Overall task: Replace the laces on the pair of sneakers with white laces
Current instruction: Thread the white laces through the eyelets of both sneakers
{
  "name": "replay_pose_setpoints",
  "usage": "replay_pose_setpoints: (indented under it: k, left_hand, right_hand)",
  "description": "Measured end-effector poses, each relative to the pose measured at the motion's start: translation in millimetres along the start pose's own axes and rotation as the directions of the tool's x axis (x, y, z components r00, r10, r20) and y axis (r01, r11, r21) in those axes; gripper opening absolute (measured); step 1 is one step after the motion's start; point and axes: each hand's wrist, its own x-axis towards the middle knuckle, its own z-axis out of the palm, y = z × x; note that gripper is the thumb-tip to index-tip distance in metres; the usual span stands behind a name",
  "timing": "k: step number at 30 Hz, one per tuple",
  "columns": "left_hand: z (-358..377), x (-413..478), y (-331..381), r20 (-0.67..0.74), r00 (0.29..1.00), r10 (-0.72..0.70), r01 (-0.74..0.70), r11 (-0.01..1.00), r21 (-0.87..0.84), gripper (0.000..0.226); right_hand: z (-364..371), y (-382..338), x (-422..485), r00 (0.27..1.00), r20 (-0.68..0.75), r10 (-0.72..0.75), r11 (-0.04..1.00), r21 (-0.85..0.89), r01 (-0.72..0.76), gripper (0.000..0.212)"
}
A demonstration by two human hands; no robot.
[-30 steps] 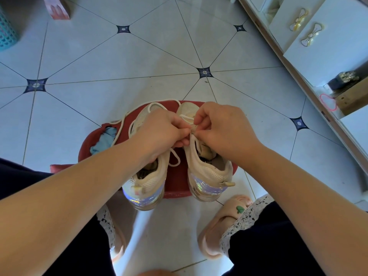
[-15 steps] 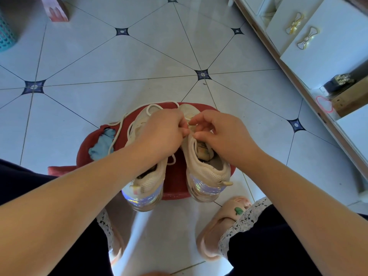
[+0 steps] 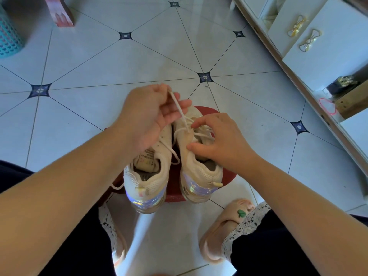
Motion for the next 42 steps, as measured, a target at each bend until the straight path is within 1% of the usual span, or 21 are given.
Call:
replay_pose_setpoints:
  k: [2, 4, 6, 7, 9, 10, 12, 14, 16, 19, 22, 24, 28, 31, 33, 34, 36, 37, 38, 40, 42]
  left_hand:
    - [-5.7, -0.1, 15.8, 0.122, 0.991, -0.050, 0.084, 0.954, -0.287, 0.026]
    - [-12.0, 1.8, 29.6, 0.193, 0.979, -0.063, 0.121, 0.943, -0.310, 0.026]
    - [-14.0, 5.1, 31.6, 0.150, 0.985, -0.090, 0.091, 0.996, -0.001, 0.025]
    - [-13.6, 5.9, 26.8, 0.101, 0.992, -0.072, 0.039, 0.953, 0.301, 0.025]
    - [-14.4, 8.1, 10.3, 0.095, 0.993, 0.069, -0.117, 0.534, 0.837, 0.019]
    - [-14.7, 8.6, 1.0, 0.194, 0.974, 0.113, -0.220, 0.303, 0.927, 0.013]
    - [-14.0, 6.9, -12.2, 0.370, 0.928, 0.038, -0.370, 0.016, 0.929, 0.018]
    - [-12.8, 8.5, -16.9, 0.436, 0.899, -0.043, -0.438, -0.119, 0.891, 0.019]
    - [-11.7, 8.9, -12.5, 0.450, 0.893, -0.029, -0.451, -0.055, 0.891, 0.013]
    - [-13.2, 6.5, 3.3, 0.367, 0.923, 0.115, -0.382, 0.387, 0.839, 0.018]
    - [-20.6, 4.9, 22.2, 0.374, 0.917, 0.136, -0.331, 0.781, 0.529, 0.024]
    - [-24.6, 4.5, 26.8, 0.459, 0.883, 0.095, -0.283, 0.889, 0.359, 0.021]
    - [-27.6, 3.1, 24.3, 0.655, 0.753, 0.064, -0.163, 0.983, 0.090, 0.009]
    - [-28.4, 3.7, 27.3, 0.713, 0.702, -0.001, -0.077, 0.994, 0.077, 0.019]
    - [-24.1, 2.6, 23.6, 0.736, 0.671, -0.094, -0.229, 0.917, 0.327, 0.015]
    - [-21.8, 3.2, 20.6, 0.710, 0.678, -0.191, -0.364, 0.752, 0.550, 0.010]
    - [-19.0, 3.0, 14.9, 0.526, 0.714, -0.462, -0.454, 0.266, 0.850, 0.012]
    - [-19.1, 3.8, 12.3, 0.438, 0.720, -0.538, -0.455, 0.110, 0.884, 0.021]
    - [-20.2, 4.8, 10.0, 0.401, 0.731, -0.551, -0.455, 0.045, 0.890, 0.034]
    - [-20.1, 7.9, 7.5, 0.392, 0.830, -0.396, -0.388, 0.096, 0.917, 0.045]
    - [-17.8, 16.3, 0.6, 0.354, 0.928, -0.118, -0.325, 0.210, 0.922, 0.031]
  right_hand:
    - [0.3, -0.5, -0.5, 1.000, -0.009, 0.014, 1.000, -0.002, -0.014, 0.045]
    - [0.3, 0.4, -0.9, 0.999, -0.029, 0.032, 0.999, -0.043, -0.034, 0.061]
    - [-0.1, 1.8, -1.8, 0.997, -0.055, 0.047, 0.997, -0.059, -0.050, 0.073]
    - [-0.7, 2.3, -2.7, 0.996, -0.067, 0.050, 0.997, -0.056, -0.054, 0.077]
    - [-1.6, 2.3, -4.0, 0.995, -0.083, 0.057, 0.997, -0.052, -0.062, 0.081]
    - [-1.7, 2.0, -4.2, 0.995, -0.087, 0.058, 0.997, -0.053, -0.063, 0.081]
    - [-1.3, 1.6, -4.0, 0.994, -0.089, 0.057, 0.996, -0.056, -0.062, 0.082]
    - [-0.4, 1.7, -3.6, 0.994, -0.091, 0.059, 0.997, -0.053, -0.064, 0.084]
    - [0.0, 2.6, -3.6, 0.994, -0.087, 0.070, 0.997, -0.032, -0.073, 0.087]
    - [-1.8, 6.6, -3.1, 0.989, -0.085, 0.124, 0.992, 0.015, -0.123, 0.092]
    - [-2.2, 10.1, -2.0, 0.983, -0.078, 0.168, 0.985, 0.039, -0.165, 0.094]
    - [-0.4, 10.4, -1.6, 0.983, -0.063, 0.170, 0.985, 0.049, -0.167, 0.094]
    - [0.1, 9.8, -2.3, 0.988, -0.055, 0.147, 0.988, 0.060, -0.144, 0.094]
    - [0.4, 11.3, -2.1, 0.988, -0.046, 0.149, 0.987, 0.064, -0.146, 0.093]
    - [1.2, 10.8, -1.7, 0.988, -0.050, 0.143, 0.988, 0.068, -0.140, 0.091]
    - [1.5, 10.2, -1.5, 0.989, -0.054, 0.139, 0.989, 0.062, -0.135, 0.090]
    - [2.1, 9.9, -0.9, 0.989, -0.057, 0.134, 0.990, 0.060, -0.131, 0.089]
    - [2.3, 9.9, -0.7, 0.989, -0.057, 0.135, 0.989, 0.064, -0.131, 0.090]
    - [2.2, 9.6, -0.6, 0.989, -0.056, 0.135, 0.989, 0.066, -0.131, 0.091]
    - [2.4, 9.1, -0.8, 0.990, -0.054, 0.132, 0.989, 0.070, -0.128, 0.094]
    - [2.6, 9.7, -0.8, 0.991, -0.054, 0.120, 0.991, 0.057, -0.117, 0.093]
